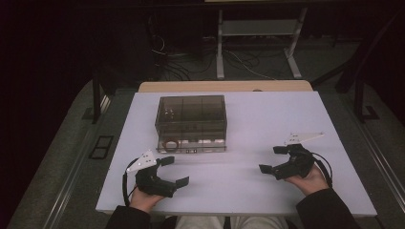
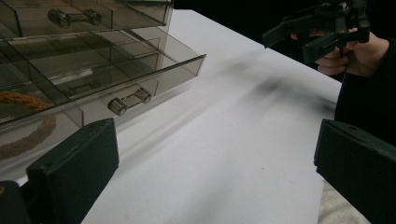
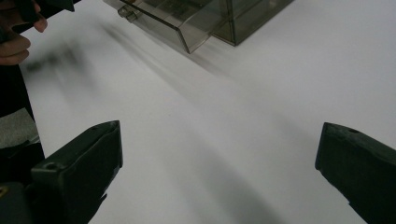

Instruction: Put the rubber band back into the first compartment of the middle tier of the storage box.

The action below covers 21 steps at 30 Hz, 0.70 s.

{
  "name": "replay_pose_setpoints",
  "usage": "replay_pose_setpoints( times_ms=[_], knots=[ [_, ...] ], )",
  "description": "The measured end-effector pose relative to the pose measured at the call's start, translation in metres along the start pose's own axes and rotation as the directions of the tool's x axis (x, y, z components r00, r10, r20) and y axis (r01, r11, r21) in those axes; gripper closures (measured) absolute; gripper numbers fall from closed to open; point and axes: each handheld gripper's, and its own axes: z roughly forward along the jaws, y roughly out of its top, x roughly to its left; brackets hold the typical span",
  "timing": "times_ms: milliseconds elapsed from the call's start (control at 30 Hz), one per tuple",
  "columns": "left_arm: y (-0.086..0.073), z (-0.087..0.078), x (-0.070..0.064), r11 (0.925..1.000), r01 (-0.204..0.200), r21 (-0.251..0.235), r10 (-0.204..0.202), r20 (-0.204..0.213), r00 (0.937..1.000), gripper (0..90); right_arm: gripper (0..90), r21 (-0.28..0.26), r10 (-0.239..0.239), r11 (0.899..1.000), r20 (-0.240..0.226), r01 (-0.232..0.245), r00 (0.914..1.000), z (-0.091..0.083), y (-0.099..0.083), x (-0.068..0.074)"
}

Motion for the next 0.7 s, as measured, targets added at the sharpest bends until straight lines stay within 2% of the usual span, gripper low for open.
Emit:
replay_pose_setpoints(
  times_ms=[367,700],
  knots=[
    [0.000,0.000,0.000,1.0000,0.000,0.000,0.000,-0.001,1.0000,0.0,0.1,-0.032,0.024,0.999,0.029,-0.023,0.9993,-0.013,-0.022,-0.001],
    [0.000,0.000,0.000,1.0000,-0.003,0.004,0.003,-0.002,1.0000,0.0,0.1,-0.065,0.047,0.997,0.035,-0.045,0.9983,-0.023,-0.032,-0.002]
  ],
)
